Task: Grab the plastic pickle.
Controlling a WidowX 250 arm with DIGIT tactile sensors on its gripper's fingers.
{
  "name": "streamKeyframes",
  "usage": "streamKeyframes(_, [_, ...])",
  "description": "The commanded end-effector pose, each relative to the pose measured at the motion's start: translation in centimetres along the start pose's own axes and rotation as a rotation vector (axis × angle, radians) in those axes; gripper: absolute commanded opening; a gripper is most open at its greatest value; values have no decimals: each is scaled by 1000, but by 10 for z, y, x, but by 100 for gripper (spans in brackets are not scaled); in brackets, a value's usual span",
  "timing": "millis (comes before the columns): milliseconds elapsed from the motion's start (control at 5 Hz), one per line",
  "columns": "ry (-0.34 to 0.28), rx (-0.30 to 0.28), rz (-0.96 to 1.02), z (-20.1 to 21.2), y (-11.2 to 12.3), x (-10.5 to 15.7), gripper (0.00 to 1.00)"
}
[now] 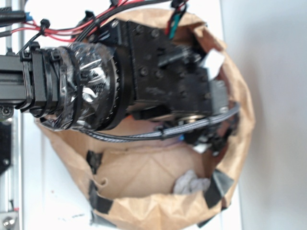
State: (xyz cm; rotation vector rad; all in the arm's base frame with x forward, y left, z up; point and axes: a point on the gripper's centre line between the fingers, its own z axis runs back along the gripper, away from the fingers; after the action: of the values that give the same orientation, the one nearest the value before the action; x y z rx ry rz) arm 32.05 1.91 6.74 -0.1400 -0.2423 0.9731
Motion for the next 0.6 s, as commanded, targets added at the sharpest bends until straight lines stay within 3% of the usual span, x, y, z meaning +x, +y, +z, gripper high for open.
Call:
streamKeyframes(0, [128, -145, 18, 14, -18, -34, 100])
streamKeyframes(400, [79, -132, -8, -12, -30, -35, 100])
